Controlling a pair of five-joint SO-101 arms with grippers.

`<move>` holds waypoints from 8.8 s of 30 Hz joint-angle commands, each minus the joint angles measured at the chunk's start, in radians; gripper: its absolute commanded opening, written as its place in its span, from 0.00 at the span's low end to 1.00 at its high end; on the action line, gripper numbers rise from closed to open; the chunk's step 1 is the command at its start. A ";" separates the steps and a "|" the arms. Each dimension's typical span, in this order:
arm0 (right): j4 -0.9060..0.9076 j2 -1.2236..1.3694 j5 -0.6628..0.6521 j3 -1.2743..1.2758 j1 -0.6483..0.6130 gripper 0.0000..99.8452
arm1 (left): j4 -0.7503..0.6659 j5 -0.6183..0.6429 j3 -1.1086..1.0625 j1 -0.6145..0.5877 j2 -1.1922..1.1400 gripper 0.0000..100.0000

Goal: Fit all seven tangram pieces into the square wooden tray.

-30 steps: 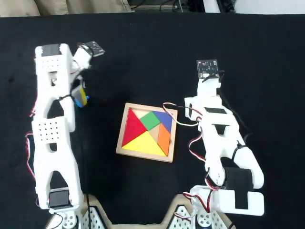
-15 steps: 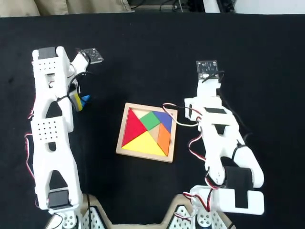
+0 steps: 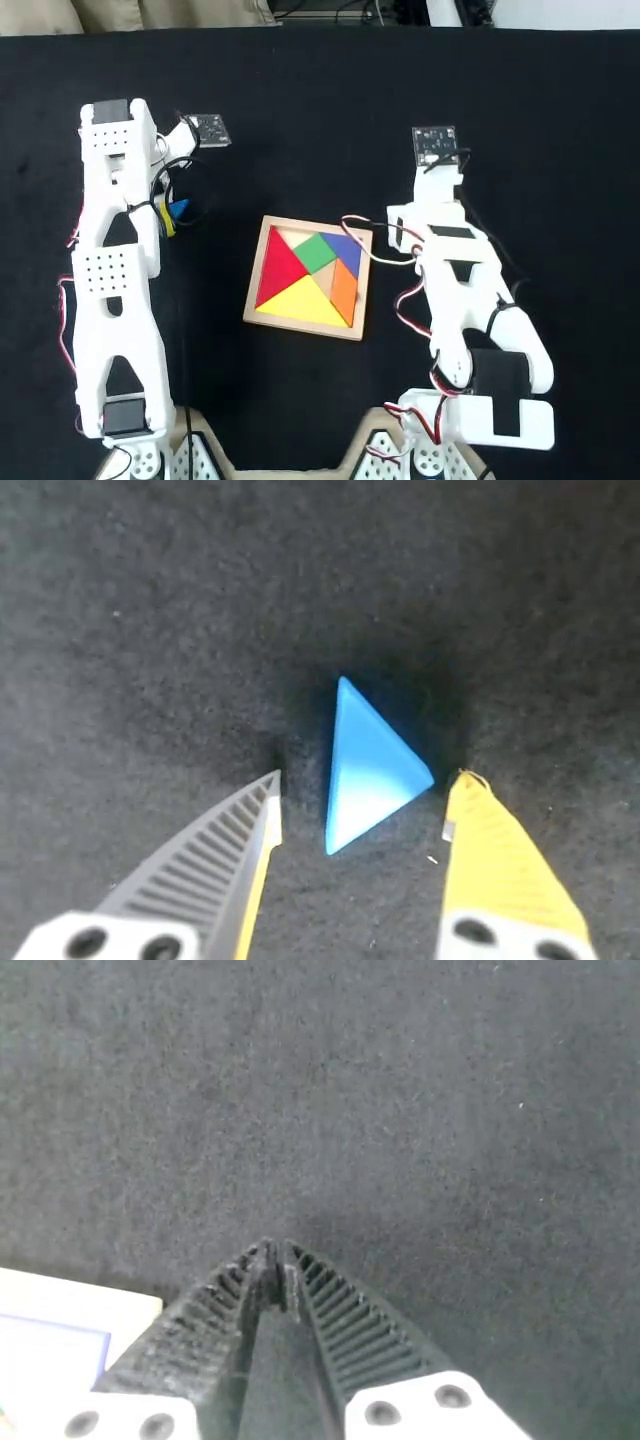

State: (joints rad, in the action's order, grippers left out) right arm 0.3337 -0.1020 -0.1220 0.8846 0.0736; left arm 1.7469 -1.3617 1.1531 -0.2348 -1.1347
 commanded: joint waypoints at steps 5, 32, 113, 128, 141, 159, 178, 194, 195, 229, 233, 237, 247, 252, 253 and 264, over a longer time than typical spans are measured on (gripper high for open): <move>-0.017 -0.005 -0.011 -0.058 -0.018 0.01 | 0.002 -0.011 0.050 0.027 -0.041 0.26; -0.017 -0.005 -0.011 -0.058 -0.018 0.01 | 0.014 0.143 0.147 0.081 -0.043 0.11; -0.017 -0.005 -0.011 -0.059 -0.018 0.01 | -0.037 0.411 0.147 0.084 -0.066 0.26; -0.018 -0.005 -0.011 -0.059 -0.018 0.01 | -0.032 0.364 0.139 0.084 -0.071 0.13; -0.018 -0.005 -0.011 -0.059 -0.018 0.01 | 0.015 0.373 0.176 0.113 0.003 0.13; -0.012 -0.015 0.051 -0.082 0.109 0.01 | -0.230 0.097 -0.825 0.550 0.781 0.09; -0.018 -0.015 0.097 -0.087 0.135 0.01 | -0.566 0.100 -1.070 0.630 0.801 0.14; -0.012 -0.015 0.097 -0.085 0.110 0.01 | -0.654 0.100 -1.086 0.598 0.799 0.23; -0.012 -0.015 0.097 -0.085 0.110 0.01 | -0.686 0.100 -1.096 0.588 0.799 0.23; 0.212 -0.157 -0.034 -0.012 -0.124 0.01 | -0.535 1.278 -1.678 0.114 1.636 0.05; 0.221 -0.028 -0.023 -0.081 -0.137 0.01 | -0.829 1.450 -1.946 -0.002 1.636 0.05; 0.310 0.104 -0.025 -0.200 -0.133 0.01 | -0.979 1.459 -2.077 -0.012 1.640 0.05; 0.384 0.174 -0.031 -0.285 -0.141 0.01 | -1.020 1.459 -2.135 0.116 1.637 0.05; 0.387 0.180 -0.086 -0.298 -0.232 0.01 | -1.022 1.459 -2.137 0.125 1.636 0.05; 0.384 0.180 -0.095 -0.298 -0.252 0.01 | -1.022 1.459 -2.138 0.125 1.636 0.05; 0.382 0.170 -0.092 -0.306 -0.152 0.01 | -1.120 1.458 -2.183 0.125 1.639 0.05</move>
State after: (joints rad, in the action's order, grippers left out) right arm 0.7142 0.0836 -0.2094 0.6299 -0.1274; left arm 0.7035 0.0852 -1.0073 -0.1212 0.4780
